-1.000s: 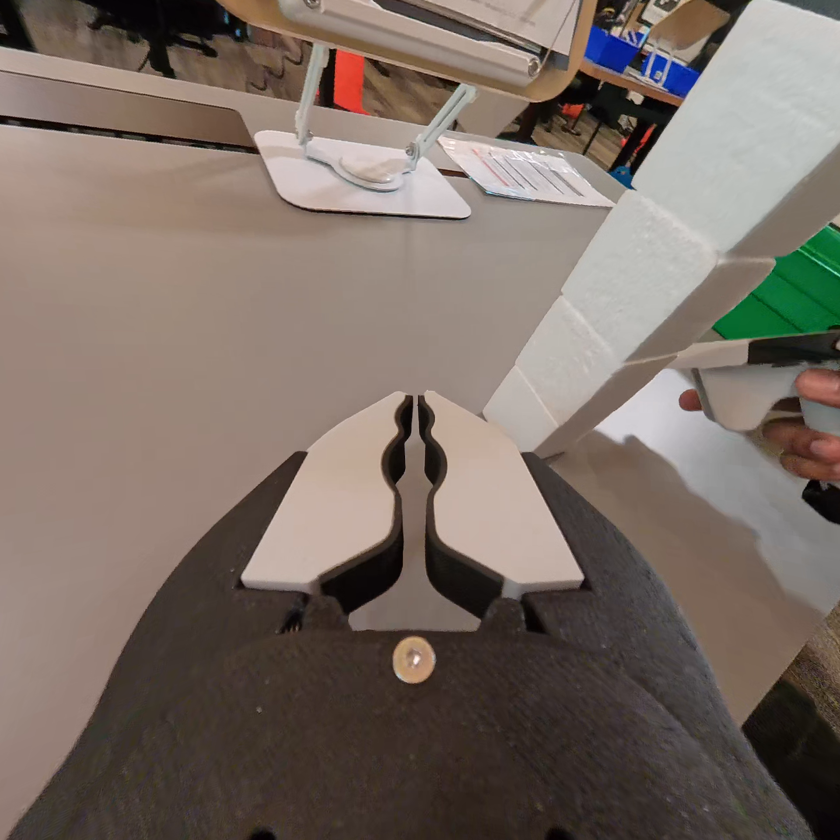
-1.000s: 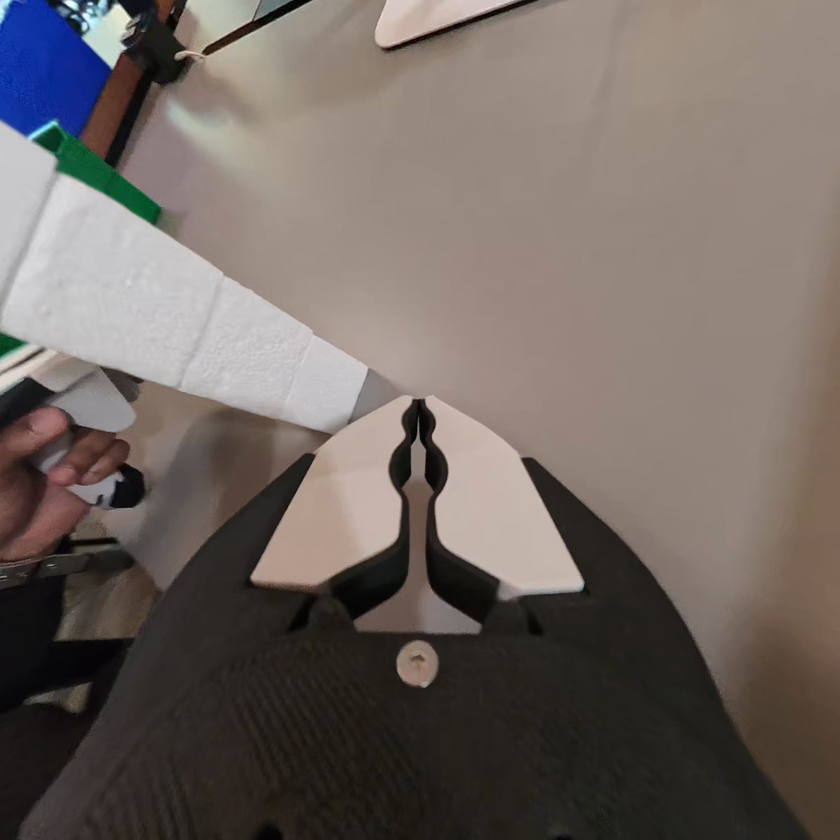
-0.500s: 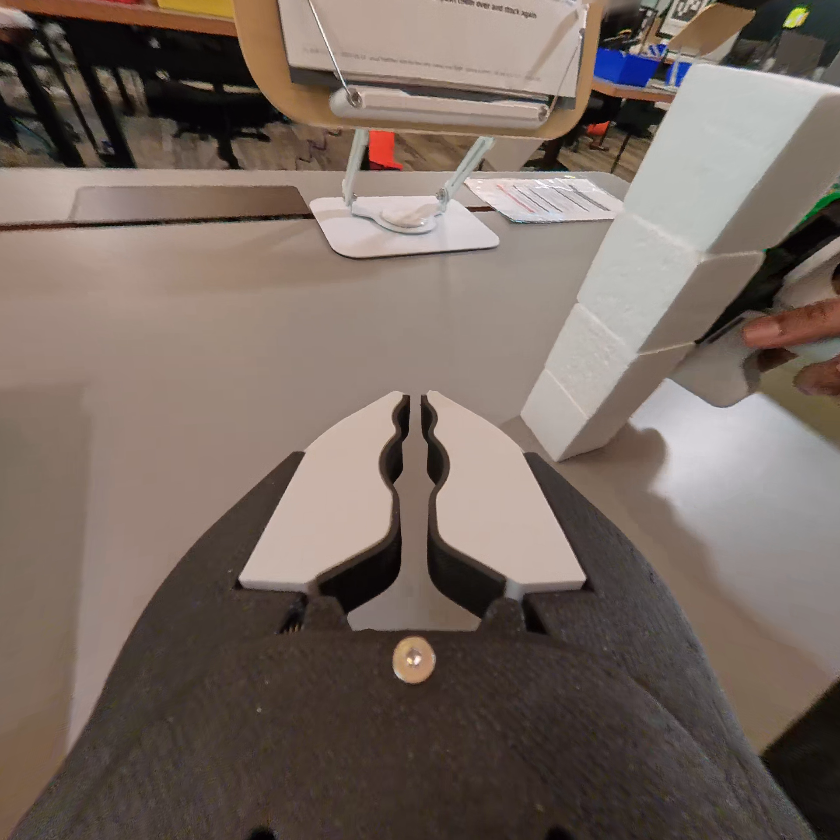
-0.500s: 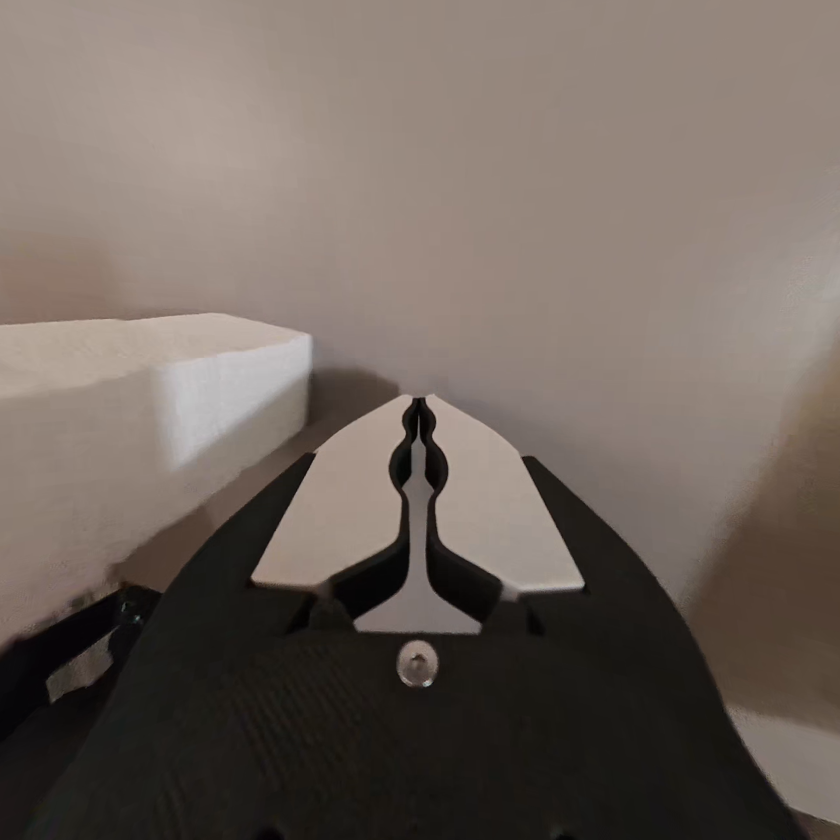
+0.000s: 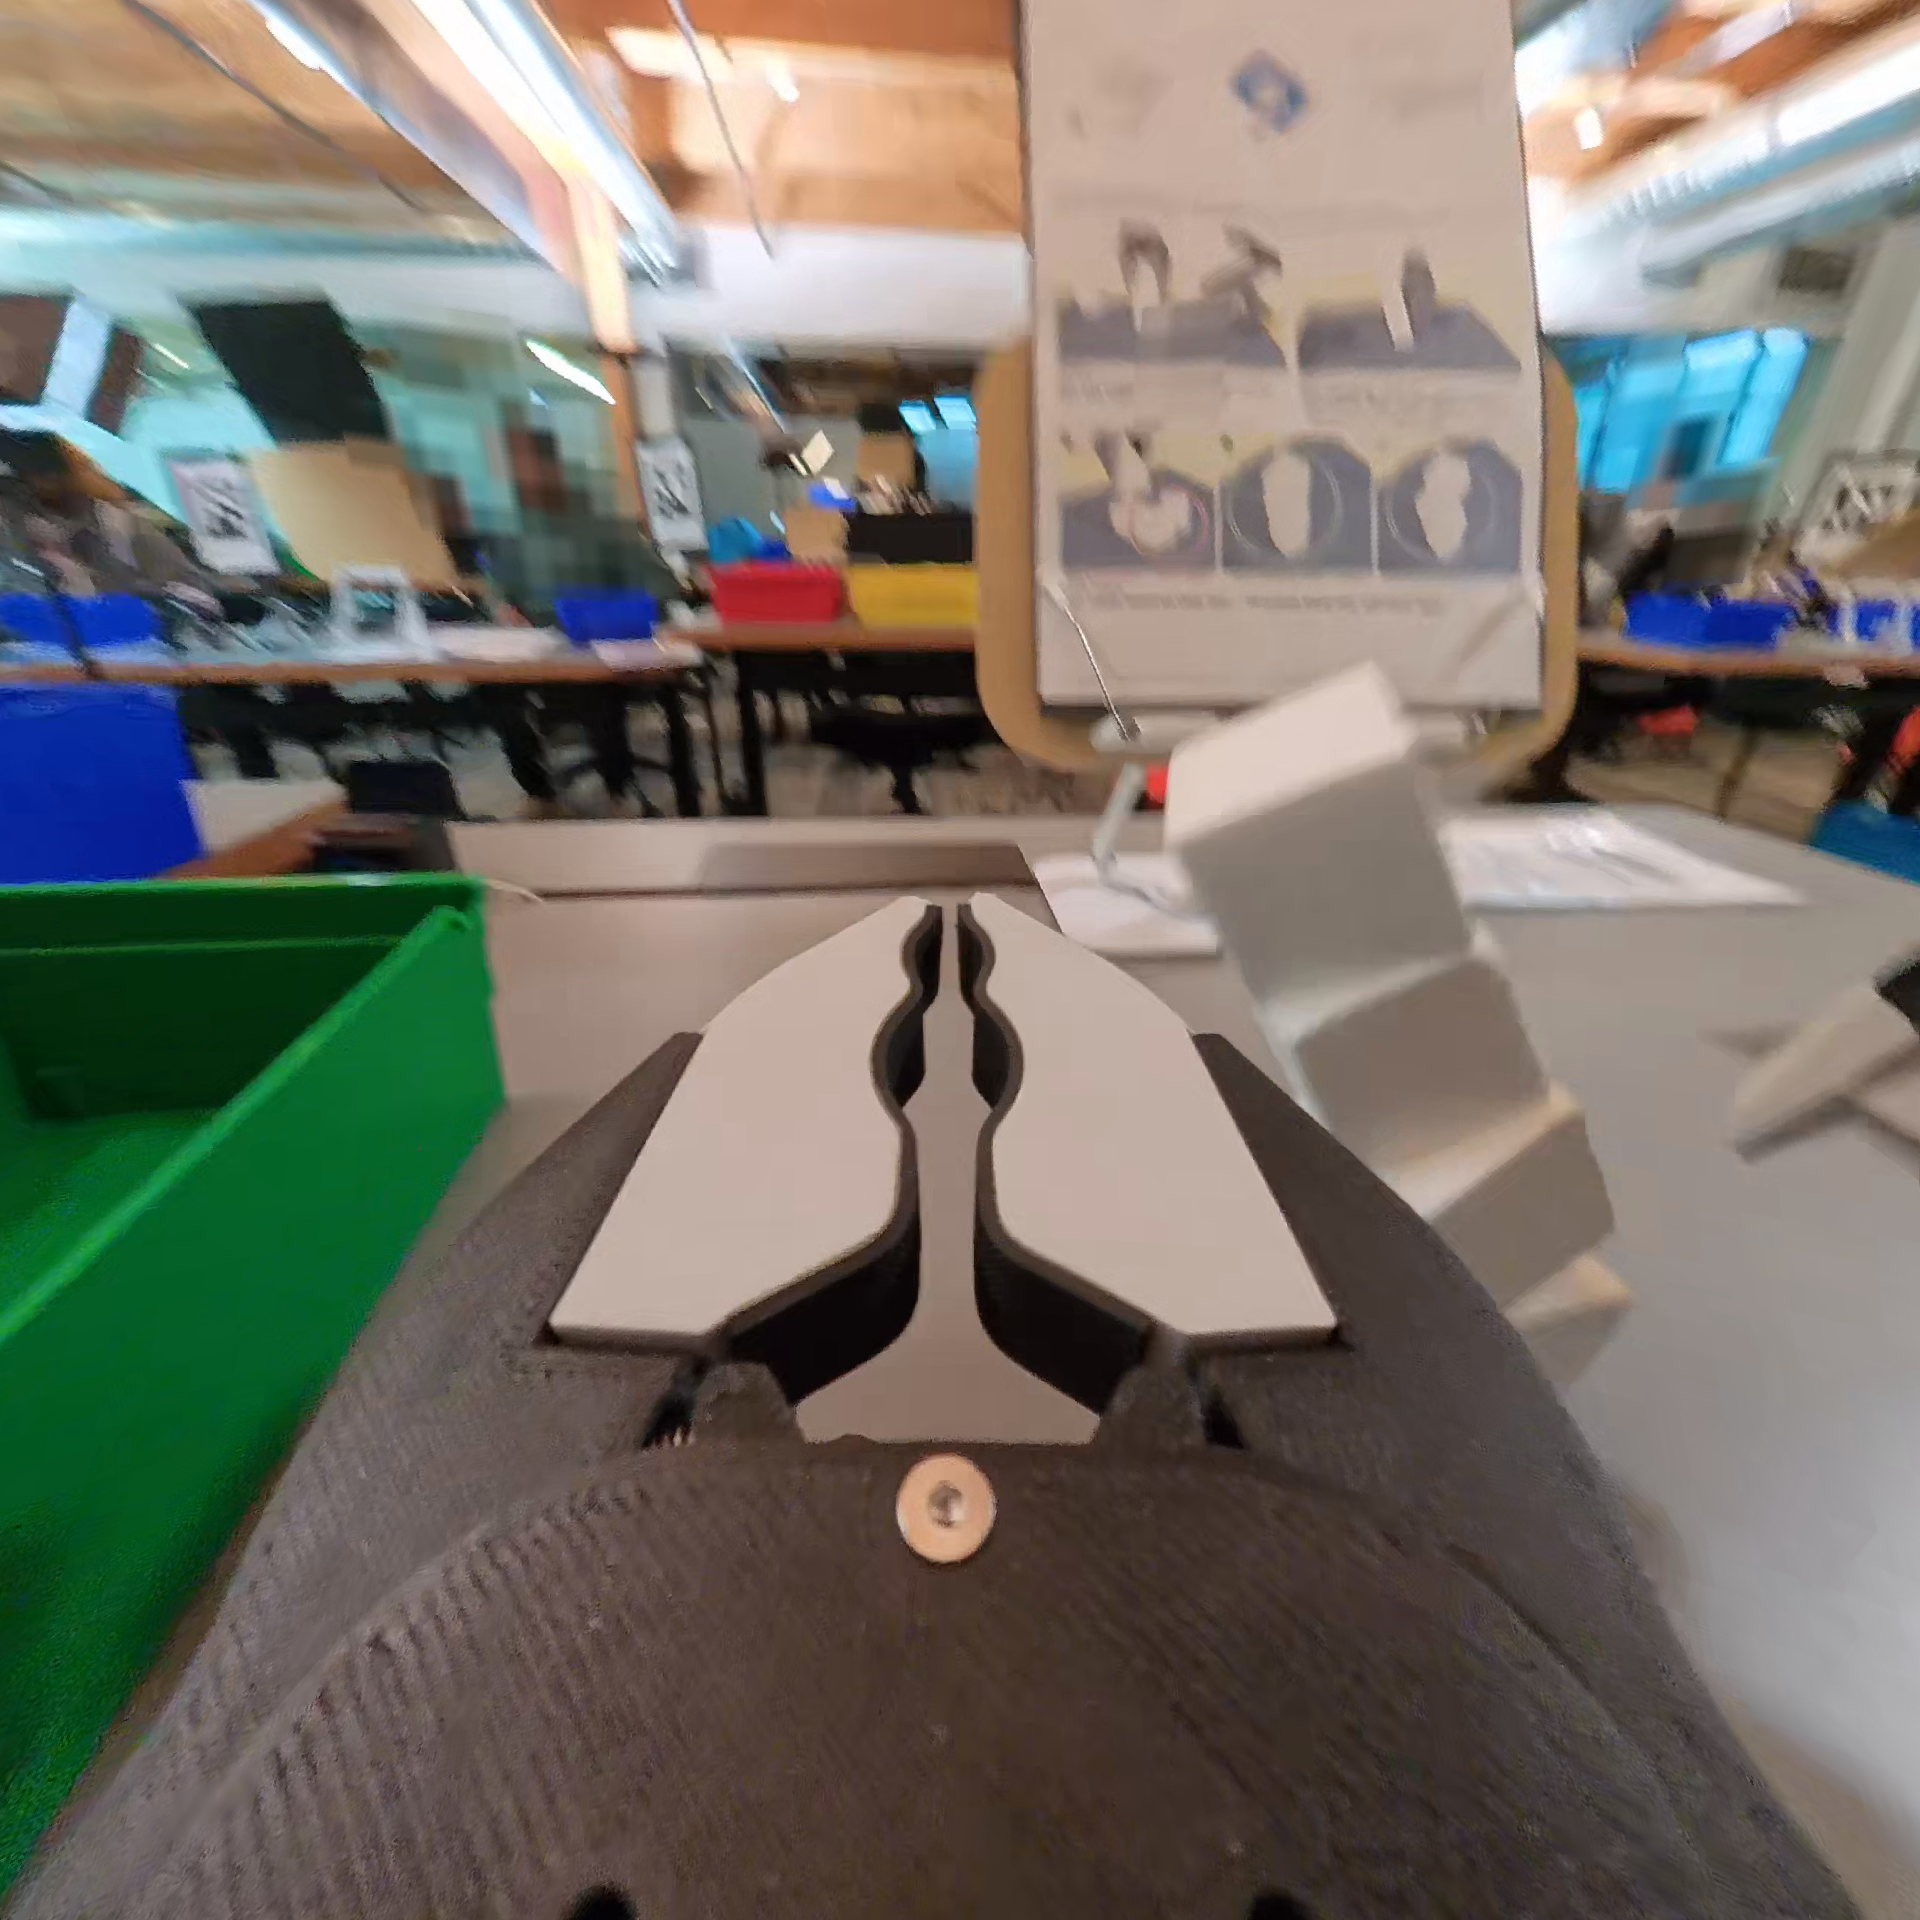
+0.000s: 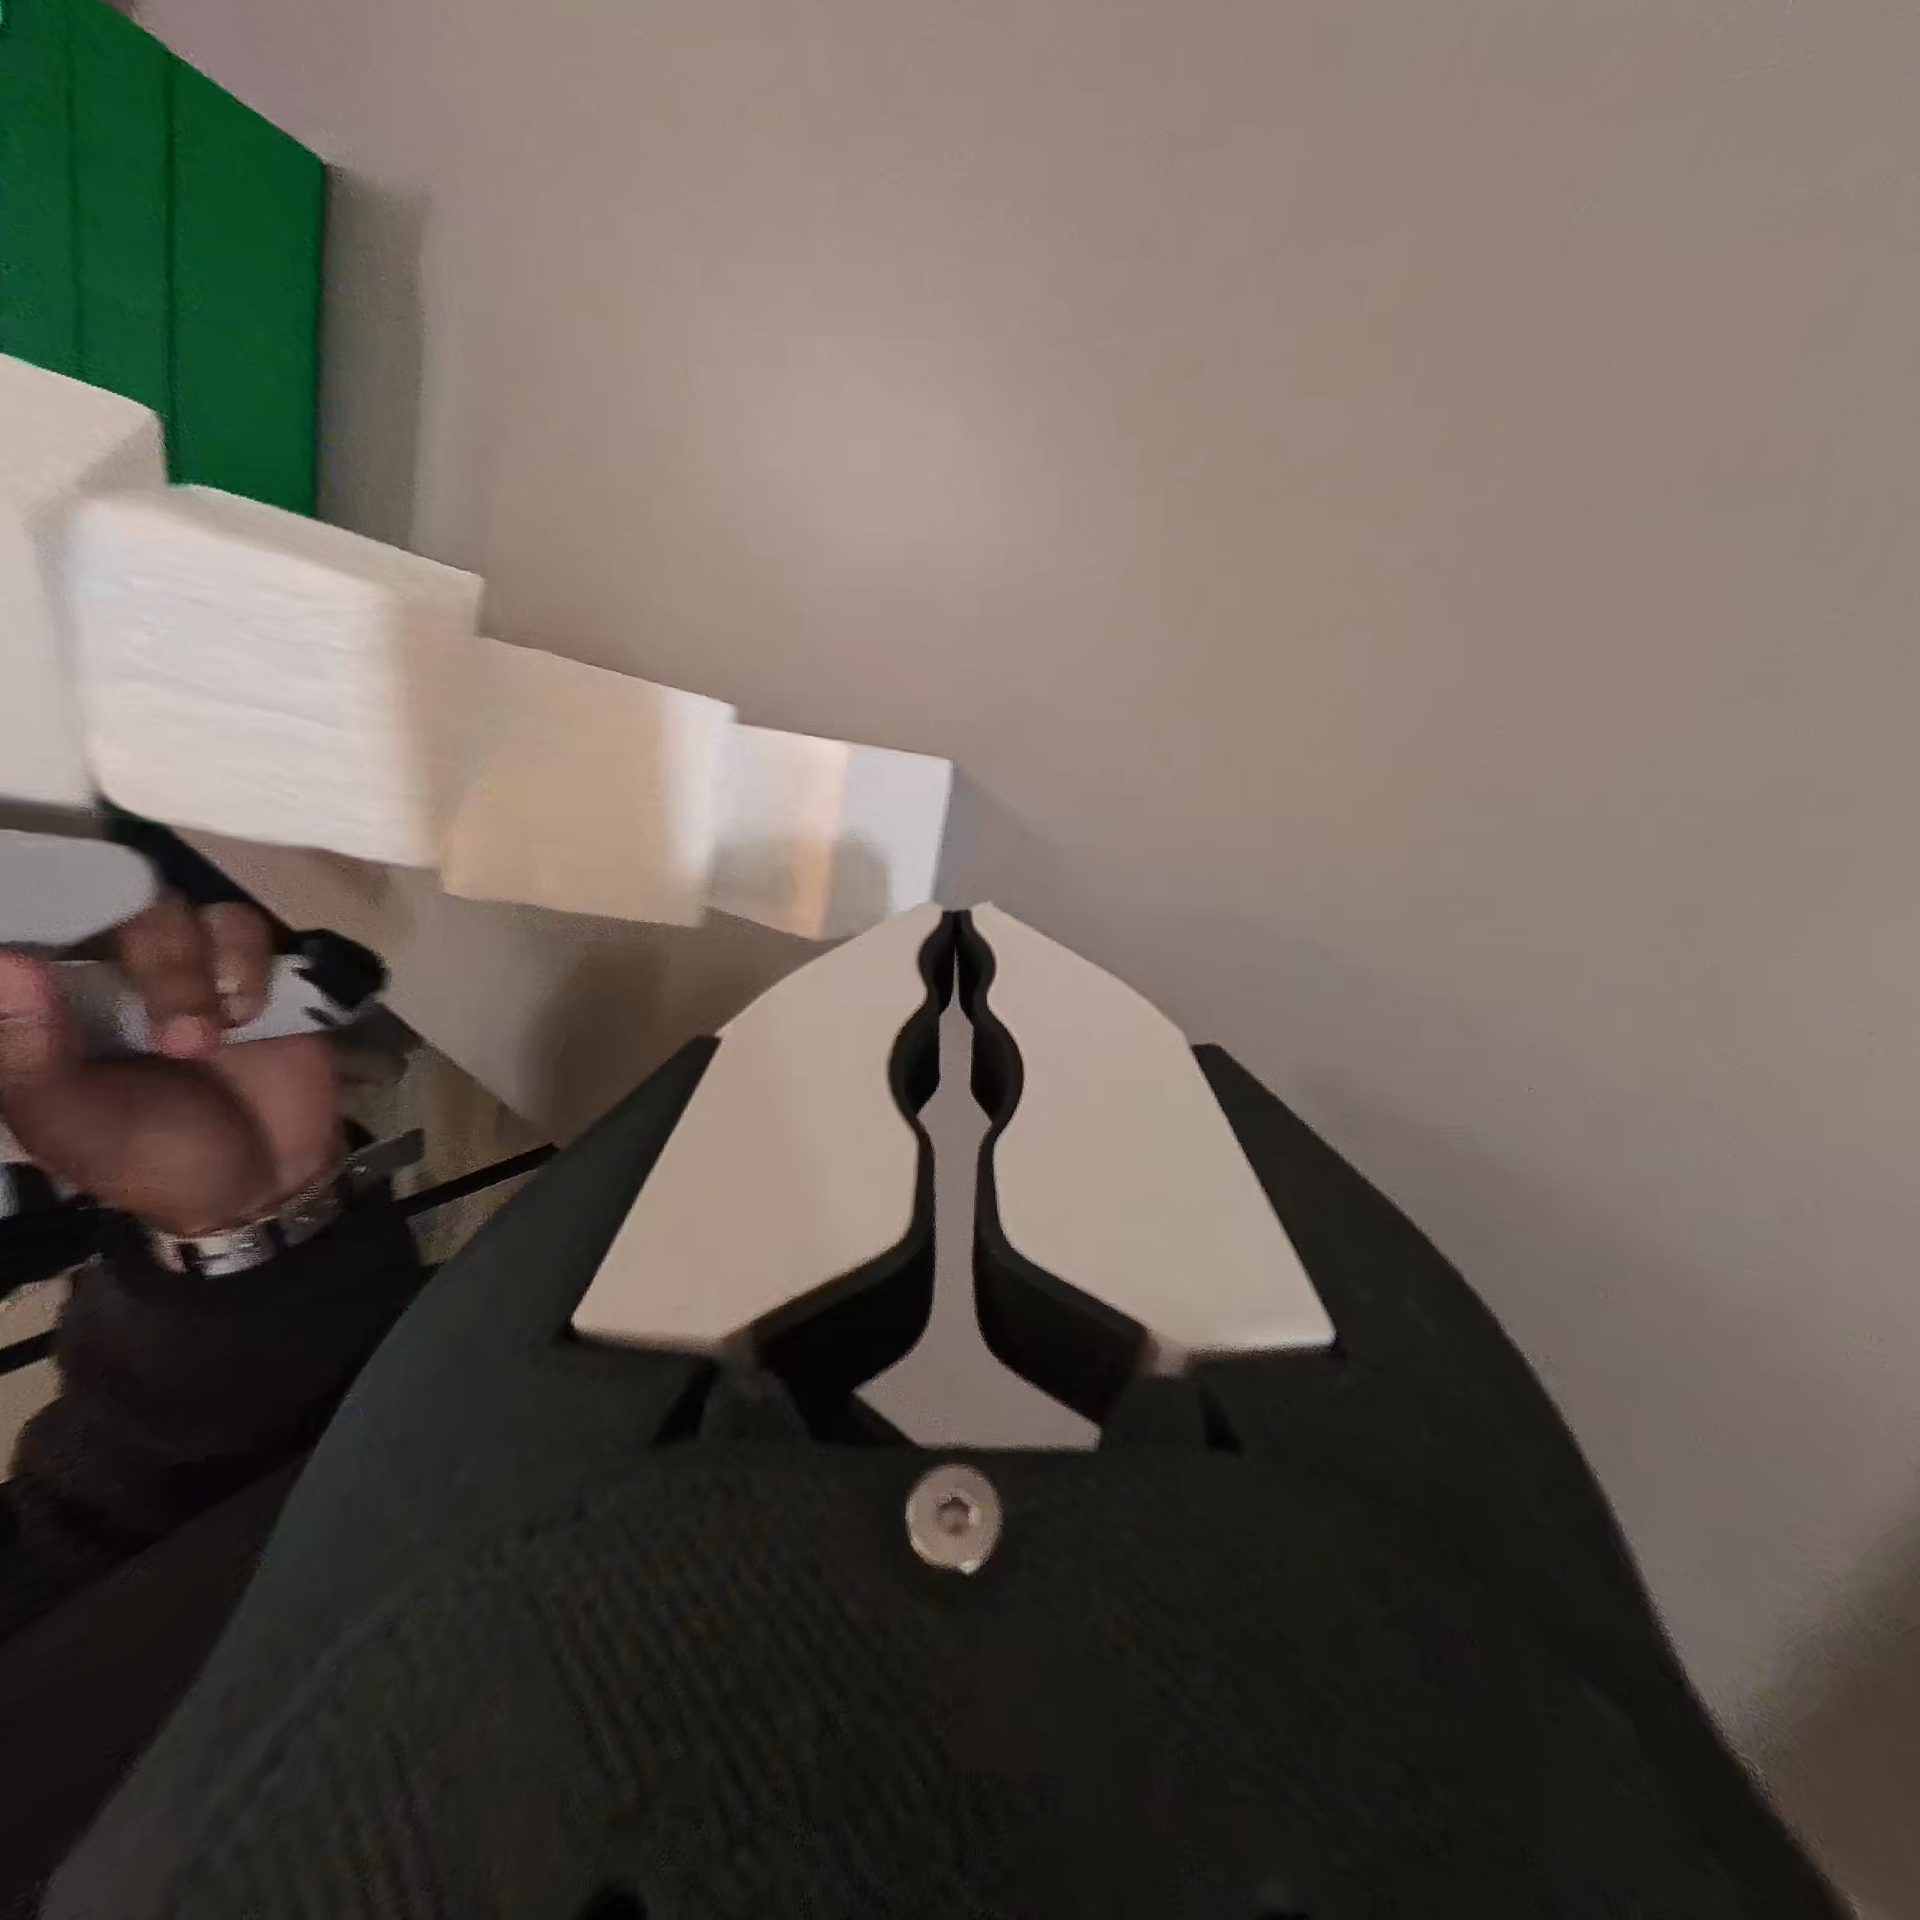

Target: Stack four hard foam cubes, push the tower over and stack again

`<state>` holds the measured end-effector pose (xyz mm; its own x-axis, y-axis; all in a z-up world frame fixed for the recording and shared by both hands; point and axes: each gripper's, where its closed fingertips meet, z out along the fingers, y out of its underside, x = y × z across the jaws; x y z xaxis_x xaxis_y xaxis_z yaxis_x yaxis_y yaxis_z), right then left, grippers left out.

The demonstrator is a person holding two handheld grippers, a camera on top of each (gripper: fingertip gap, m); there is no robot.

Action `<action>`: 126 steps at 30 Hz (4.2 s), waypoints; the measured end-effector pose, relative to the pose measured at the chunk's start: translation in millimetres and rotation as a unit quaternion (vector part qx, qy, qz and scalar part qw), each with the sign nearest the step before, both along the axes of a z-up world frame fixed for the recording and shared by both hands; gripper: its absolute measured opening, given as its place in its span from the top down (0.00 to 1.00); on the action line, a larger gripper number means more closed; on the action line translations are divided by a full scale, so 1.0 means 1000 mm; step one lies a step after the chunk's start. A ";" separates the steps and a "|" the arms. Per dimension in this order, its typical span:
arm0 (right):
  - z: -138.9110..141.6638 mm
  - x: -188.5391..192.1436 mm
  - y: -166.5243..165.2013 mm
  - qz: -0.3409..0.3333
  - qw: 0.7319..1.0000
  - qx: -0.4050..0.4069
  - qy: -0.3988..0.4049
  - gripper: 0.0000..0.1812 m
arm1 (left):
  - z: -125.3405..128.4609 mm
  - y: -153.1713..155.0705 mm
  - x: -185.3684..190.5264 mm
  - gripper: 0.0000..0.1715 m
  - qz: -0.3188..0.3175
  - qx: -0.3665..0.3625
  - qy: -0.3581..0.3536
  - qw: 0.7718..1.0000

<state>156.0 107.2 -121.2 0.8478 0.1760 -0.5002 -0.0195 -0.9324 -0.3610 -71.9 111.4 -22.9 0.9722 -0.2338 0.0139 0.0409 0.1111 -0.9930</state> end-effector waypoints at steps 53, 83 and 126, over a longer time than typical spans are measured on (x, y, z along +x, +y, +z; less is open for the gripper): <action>-0.023 -0.015 -0.040 0.246 0.887 0.385 -0.061 0.56 | -0.051 -0.032 0.164 0.56 -0.337 -0.119 0.049 0.933; -0.033 -0.062 -0.003 0.333 0.859 0.386 -0.040 0.54 | -0.098 -0.024 0.100 0.64 -0.207 -0.206 0.144 0.946; -0.035 -0.054 -0.006 0.315 0.860 0.395 -0.066 0.54 | -0.100 -0.019 0.107 0.65 -0.209 -0.211 0.152 0.943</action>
